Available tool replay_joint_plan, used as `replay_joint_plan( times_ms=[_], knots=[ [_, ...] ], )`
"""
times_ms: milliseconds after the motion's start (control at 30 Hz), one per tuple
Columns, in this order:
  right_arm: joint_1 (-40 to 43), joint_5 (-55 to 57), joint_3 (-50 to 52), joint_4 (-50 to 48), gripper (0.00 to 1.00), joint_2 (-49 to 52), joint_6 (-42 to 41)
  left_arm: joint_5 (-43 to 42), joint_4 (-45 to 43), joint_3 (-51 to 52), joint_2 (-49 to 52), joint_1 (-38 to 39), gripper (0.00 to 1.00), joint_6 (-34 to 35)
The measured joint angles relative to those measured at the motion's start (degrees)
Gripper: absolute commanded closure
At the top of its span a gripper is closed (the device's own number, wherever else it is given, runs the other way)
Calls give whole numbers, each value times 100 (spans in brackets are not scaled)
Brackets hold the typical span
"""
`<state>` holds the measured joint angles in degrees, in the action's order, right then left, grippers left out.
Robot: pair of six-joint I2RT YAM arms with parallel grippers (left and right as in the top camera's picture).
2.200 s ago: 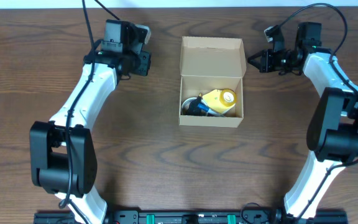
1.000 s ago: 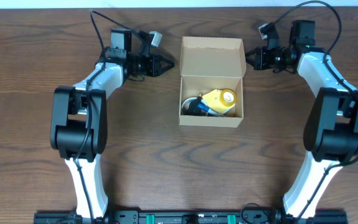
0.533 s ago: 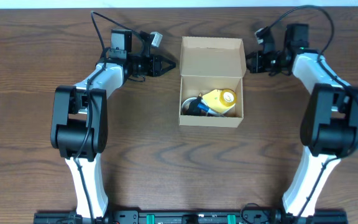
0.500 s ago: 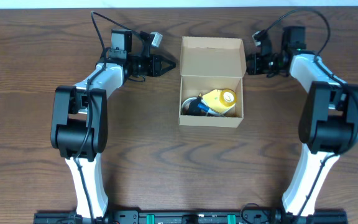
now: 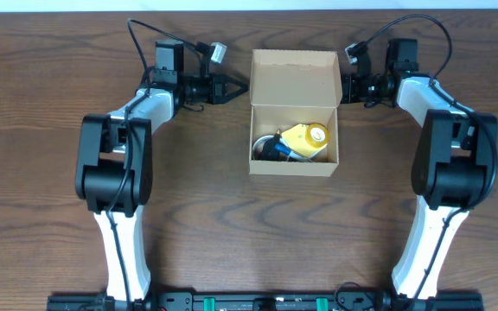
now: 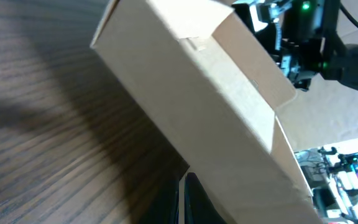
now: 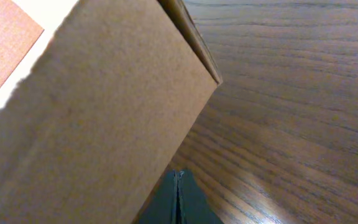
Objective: Pack container
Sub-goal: 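Position both grippers at the left and right edges of the open lid, then fold the lid forward and down over the box with both grippers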
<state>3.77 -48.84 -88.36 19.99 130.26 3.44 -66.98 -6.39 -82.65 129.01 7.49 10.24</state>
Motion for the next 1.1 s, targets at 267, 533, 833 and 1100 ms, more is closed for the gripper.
replay_joint_plan(
  times_ms=[267,533,833,1100],
  knots=[
    [0,-50,0,-87,99,0,-13,264,59,-48,433,0,94,278],
    [-133,-195,0,-492,99,0,-98,308,57,-564,433,42,94,415],
    [-162,-352,-37,-549,99,0,-179,83,57,-898,433,61,94,511],
    [-153,-275,-1320,1338,99,2,361,-527,76,-1493,433,55,94,702]
  ],
)
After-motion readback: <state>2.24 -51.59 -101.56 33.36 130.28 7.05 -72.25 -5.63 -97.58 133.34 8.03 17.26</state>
